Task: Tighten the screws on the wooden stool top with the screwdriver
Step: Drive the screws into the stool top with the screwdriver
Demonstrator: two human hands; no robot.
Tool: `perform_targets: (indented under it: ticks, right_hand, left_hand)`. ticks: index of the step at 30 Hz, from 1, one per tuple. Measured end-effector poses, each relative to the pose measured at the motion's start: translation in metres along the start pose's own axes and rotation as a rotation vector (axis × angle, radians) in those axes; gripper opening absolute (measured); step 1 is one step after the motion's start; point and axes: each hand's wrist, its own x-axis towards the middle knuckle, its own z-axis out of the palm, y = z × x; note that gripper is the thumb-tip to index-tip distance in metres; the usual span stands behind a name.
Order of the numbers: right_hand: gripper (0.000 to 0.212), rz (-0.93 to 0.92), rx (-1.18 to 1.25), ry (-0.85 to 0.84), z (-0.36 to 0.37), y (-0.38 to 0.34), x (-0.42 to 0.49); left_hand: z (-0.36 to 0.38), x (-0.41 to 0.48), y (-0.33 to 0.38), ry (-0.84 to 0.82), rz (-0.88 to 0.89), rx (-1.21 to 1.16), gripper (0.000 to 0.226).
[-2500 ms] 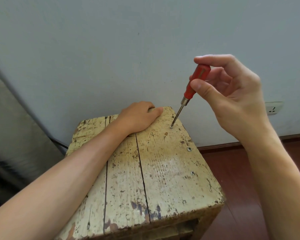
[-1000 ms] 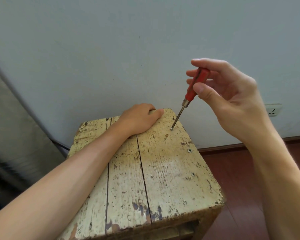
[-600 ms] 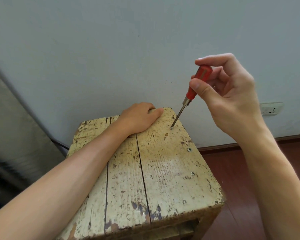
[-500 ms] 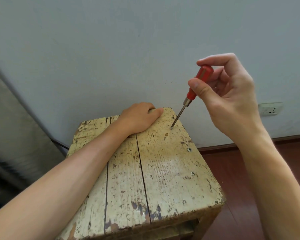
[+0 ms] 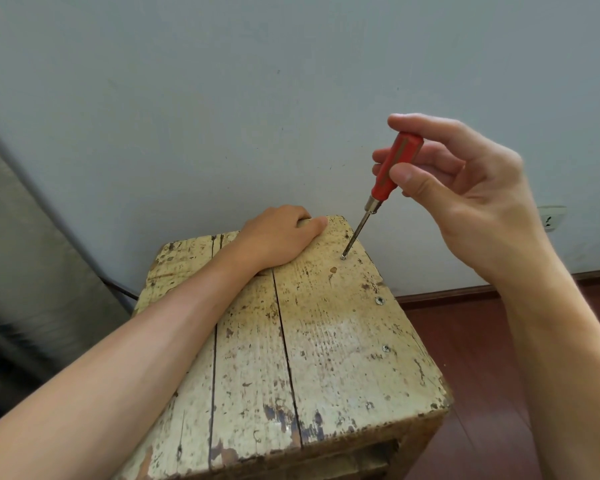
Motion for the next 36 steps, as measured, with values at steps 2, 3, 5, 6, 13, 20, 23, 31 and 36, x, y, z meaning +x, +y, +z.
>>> perform_targets:
  ticks: [2, 3, 5, 6, 13, 20, 23, 31, 36]
  right_hand:
    - [0.039, 0.000, 0.008, 0.004, 0.000, 0.000, 0.000]
    - [0.039, 0.000, 0.010, 0.009, 0.000, -0.001, 0.000]
    - [0.038, -0.002, 0.001, 0.020, 0.002, -0.002, 0.001]
    - [0.037, -0.005, -0.010, 0.025, 0.004, -0.003, 0.001]
    - [0.033, -0.005, -0.155, 0.119, 0.016, -0.008, 0.003]
    - [0.034, 0.025, -0.170, 0.241, 0.022, -0.009, 0.001]
    - [0.033, 0.019, -0.223, 0.214, 0.020, -0.008, 0.001]
    - [0.040, 0.008, -0.032, 0.040, 0.006, -0.002, 0.000]
    - [0.036, 0.017, 0.002, 0.081, 0.008, -0.002, -0.001]
  left_hand:
    - [0.000, 0.000, 0.000, 0.000, 0.005, -0.001, 0.050]
    - [0.000, 0.000, 0.000, 0.000, 0.005, -0.002, 0.050]
    - [0.000, 0.000, -0.001, 0.003, 0.003, -0.002, 0.049]
    - [0.000, 0.001, -0.001, 0.005, 0.003, -0.001, 0.049]
    - [0.001, 0.001, -0.001, 0.006, 0.006, 0.004, 0.048]
    - [0.000, 0.000, 0.000, -0.002, 0.007, 0.003, 0.049]
    - [-0.001, 0.000, 0.001, -0.005, 0.008, 0.009, 0.050]
    - [-0.001, 0.000, 0.001, -0.007, 0.007, 0.013, 0.049]
    - [-0.001, 0.000, 0.001, -0.007, 0.002, 0.017, 0.050]
